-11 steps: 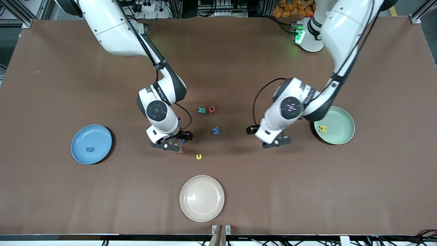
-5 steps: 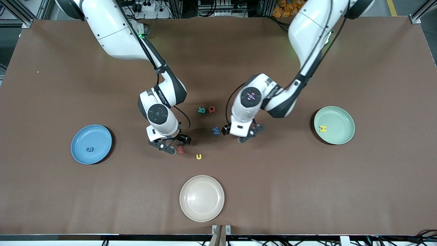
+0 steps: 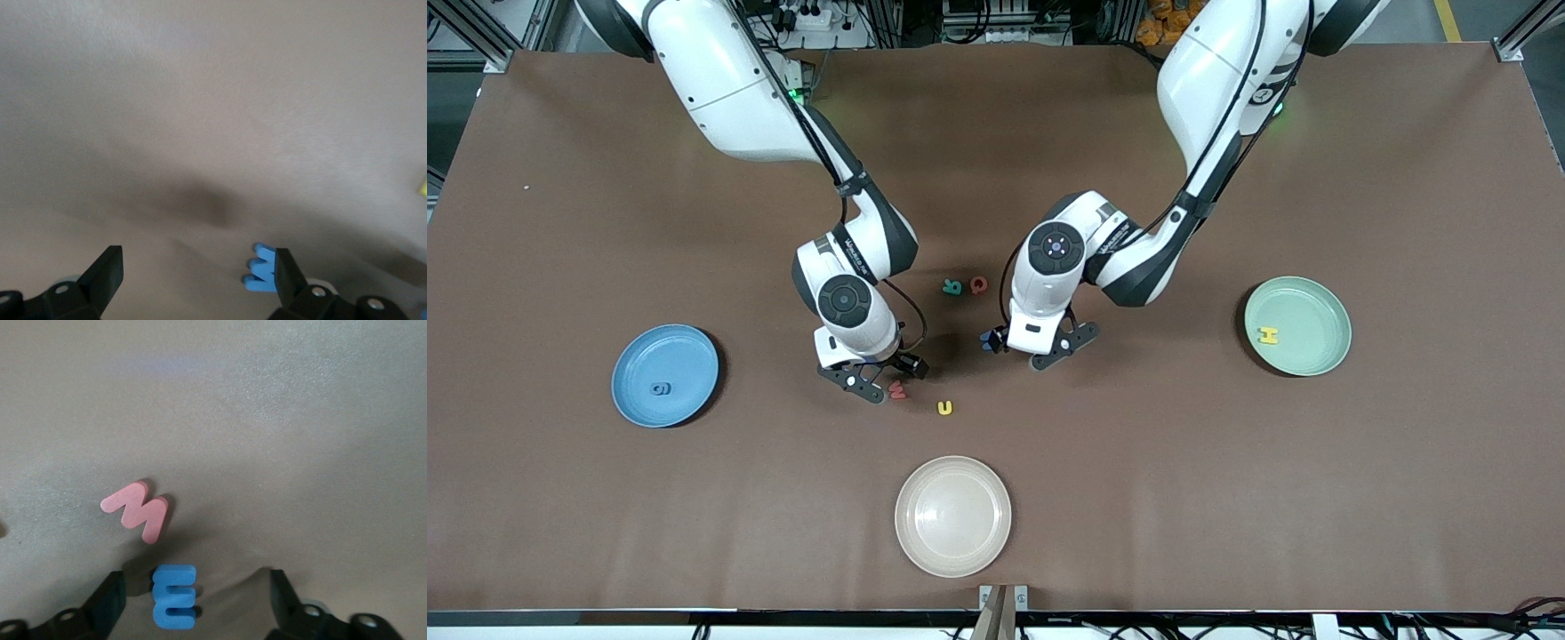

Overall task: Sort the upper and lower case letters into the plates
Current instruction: 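Carry the e to the blue plate while the left gripper reaches the blue W, then grasp the W with the left gripper while the right gripper withdraws, then drop the W in the green plate while the right gripper reaches the yellow n, then carry the n to the blue plate while the left gripper reaches the pink Q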

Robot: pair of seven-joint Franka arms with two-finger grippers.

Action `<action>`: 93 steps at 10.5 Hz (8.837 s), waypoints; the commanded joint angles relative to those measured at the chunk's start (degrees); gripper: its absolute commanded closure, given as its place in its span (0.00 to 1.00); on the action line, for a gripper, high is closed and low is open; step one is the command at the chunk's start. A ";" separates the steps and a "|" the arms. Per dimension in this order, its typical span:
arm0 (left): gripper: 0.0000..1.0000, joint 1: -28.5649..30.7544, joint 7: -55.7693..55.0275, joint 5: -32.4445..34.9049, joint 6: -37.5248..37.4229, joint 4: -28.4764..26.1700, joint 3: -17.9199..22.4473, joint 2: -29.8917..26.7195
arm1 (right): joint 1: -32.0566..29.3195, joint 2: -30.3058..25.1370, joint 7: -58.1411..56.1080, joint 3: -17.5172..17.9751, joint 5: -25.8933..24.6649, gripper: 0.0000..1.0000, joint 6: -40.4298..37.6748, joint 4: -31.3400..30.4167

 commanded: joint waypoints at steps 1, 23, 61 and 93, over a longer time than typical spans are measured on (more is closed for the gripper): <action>0.00 -0.80 0.28 0.79 -1.05 1.15 0.44 -0.05 | 0.25 0.86 1.79 -0.01 -0.06 0.90 -0.35 2.01; 0.00 -0.53 0.28 -1.23 -1.06 1.51 0.44 2.41 | -25.31 -7.58 -42.48 -1.24 -7.61 1.00 -14.58 0.09; 1.00 5.22 25.02 -3.17 -31.35 7.87 1.69 -2.31 | -11.82 -3.73 -41.11 0.78 0.30 0.00 -14.76 12.55; 0.00 13.98 -5.81 -8.08 3.85 -22.31 -12.13 -13.32 | 8.69 18.44 -30.11 -8.71 9.70 1.00 -5.36 31.99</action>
